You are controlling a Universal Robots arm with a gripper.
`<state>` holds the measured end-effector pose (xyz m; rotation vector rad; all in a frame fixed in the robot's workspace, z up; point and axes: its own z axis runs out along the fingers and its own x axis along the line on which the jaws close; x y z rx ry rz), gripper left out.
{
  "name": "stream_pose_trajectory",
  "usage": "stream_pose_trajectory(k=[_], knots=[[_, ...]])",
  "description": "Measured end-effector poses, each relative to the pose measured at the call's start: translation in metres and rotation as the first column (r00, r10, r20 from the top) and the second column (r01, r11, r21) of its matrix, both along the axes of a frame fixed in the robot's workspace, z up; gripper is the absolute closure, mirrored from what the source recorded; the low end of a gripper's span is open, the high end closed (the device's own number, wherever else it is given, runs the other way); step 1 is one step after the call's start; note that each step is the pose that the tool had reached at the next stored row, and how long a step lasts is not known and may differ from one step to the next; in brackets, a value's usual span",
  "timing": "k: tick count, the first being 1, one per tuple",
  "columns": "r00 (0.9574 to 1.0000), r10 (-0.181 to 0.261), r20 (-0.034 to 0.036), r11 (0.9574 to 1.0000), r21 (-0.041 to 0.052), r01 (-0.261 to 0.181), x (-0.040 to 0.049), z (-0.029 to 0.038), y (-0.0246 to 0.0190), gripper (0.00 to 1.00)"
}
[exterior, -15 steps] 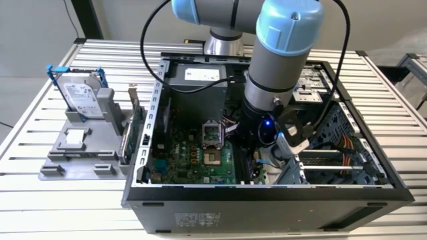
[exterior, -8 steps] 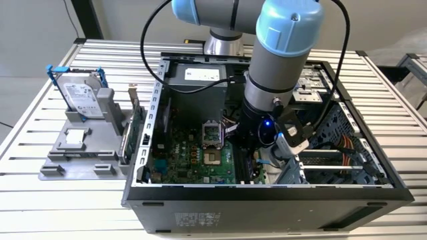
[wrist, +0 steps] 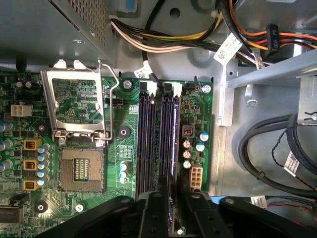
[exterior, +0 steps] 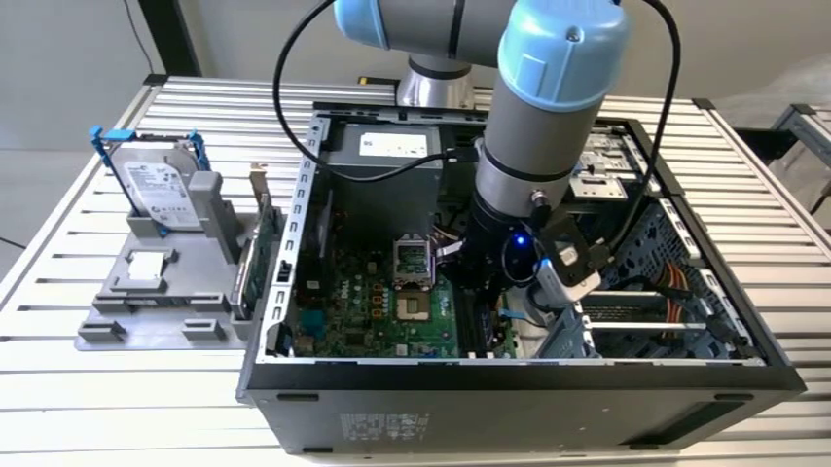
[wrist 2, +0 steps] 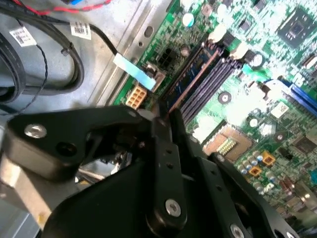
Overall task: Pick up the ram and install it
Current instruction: 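Insert the ram into the slot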
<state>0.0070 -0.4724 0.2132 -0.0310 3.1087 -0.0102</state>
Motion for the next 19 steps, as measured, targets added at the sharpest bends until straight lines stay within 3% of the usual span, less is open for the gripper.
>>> stream_pose_trajectory(k=[4,8,14,18,19], knots=[[1.0,0.0,-0.0002,1.0,-0.0005,0.0,-0.0001,0.0018,-0.0001,0.0],[1.0,0.0,-0.0002,1.0,-0.0001,0.0,-0.0001,0.0105,-0.0001,0.0],[1.0,0.0,-0.0002,1.0,-0.0008,0.0,-0.0002,0.0304,-0.0001,0.0],[1.0,0.0,0.0,1.0,-0.0002,0.0,-0.0001,0.0347,0.0,0.0],[1.0,0.0,0.0,1.0,-0.0002,0.0,-0.0001,0.0347,0.0,1.0]])
